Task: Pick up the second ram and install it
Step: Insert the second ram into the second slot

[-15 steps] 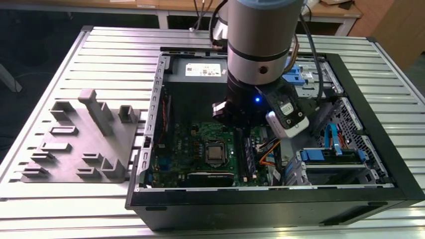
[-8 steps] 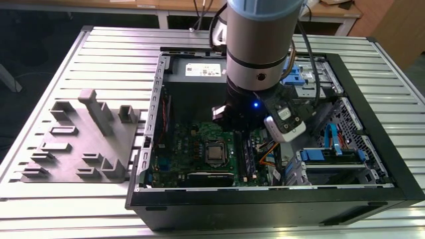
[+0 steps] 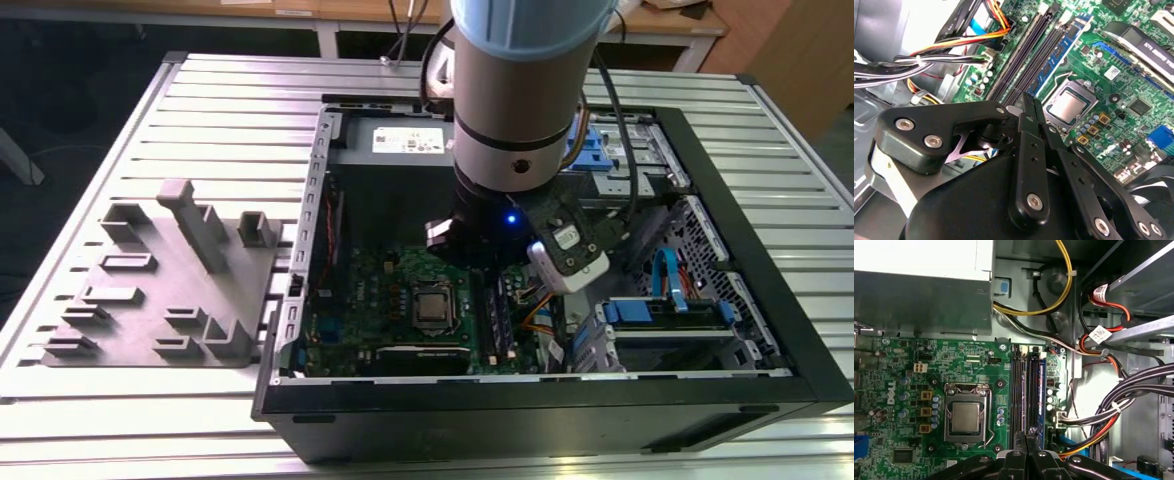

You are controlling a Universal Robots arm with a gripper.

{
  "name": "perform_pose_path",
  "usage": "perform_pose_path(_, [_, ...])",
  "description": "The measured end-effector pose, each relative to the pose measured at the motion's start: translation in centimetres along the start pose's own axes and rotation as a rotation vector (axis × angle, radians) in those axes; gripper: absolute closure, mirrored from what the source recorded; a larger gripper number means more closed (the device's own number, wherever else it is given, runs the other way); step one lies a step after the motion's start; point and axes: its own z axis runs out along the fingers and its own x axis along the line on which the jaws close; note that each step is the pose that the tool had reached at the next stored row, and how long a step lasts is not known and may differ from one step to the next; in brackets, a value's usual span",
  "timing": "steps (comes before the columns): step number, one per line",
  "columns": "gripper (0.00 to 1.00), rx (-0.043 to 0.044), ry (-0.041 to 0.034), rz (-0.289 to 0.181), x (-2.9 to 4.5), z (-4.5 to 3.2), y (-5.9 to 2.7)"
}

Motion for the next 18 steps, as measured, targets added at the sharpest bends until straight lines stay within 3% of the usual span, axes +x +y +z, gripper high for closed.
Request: perform_pose_path(18, [0.92,0.0013,-0.0011,0.017,0.02,0.49,0.19])
